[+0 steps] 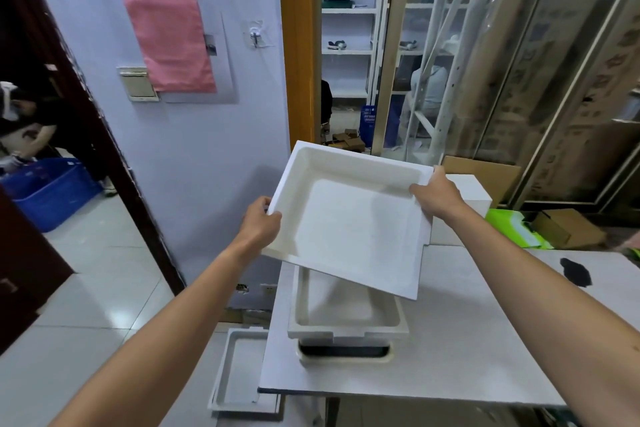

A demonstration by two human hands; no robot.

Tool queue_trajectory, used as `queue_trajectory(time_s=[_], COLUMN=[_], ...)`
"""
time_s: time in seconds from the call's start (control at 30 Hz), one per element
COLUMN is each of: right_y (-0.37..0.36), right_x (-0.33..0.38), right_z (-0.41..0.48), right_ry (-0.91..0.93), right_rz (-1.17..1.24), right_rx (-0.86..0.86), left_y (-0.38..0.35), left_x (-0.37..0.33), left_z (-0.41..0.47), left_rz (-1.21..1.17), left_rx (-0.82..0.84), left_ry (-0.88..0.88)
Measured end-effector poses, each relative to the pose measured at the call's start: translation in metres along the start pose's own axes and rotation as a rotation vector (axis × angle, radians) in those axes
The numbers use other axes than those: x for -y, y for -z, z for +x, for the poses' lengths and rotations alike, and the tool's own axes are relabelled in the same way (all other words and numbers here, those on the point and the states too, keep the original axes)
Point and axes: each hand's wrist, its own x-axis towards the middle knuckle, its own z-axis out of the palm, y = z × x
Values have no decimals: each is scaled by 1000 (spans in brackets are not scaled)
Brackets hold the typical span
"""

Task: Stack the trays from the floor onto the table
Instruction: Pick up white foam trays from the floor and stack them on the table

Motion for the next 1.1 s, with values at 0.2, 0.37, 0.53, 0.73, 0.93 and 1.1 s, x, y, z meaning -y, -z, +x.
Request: queue_trajectory(time_s=[0.2, 0.37, 0.53, 0.73, 0.93, 1.1], right_y=[0, 1, -4, -15, -16, -19], right_x=[7, 4, 5, 7, -1, -17], right_z=[-3, -2, 0, -8, -4, 7], right_ry=[65, 103, 228, 339, 335, 272], right_rz=[-50, -129, -414, -570, -580, -607], right_rx=[-7, -17, -3, 56, 78, 130], left_y=[10, 13, 12, 3, 4, 9], left_x=[-3, -4, -6, -10, -6, 10], left_z=[4, 3, -5, -15, -17, -9], left_rz=[40, 43, 74, 110, 82, 101], left_rx=[-5, -7, 65, 137, 162, 127], left_ry=[-39, -66, -103, -145, -129, -116])
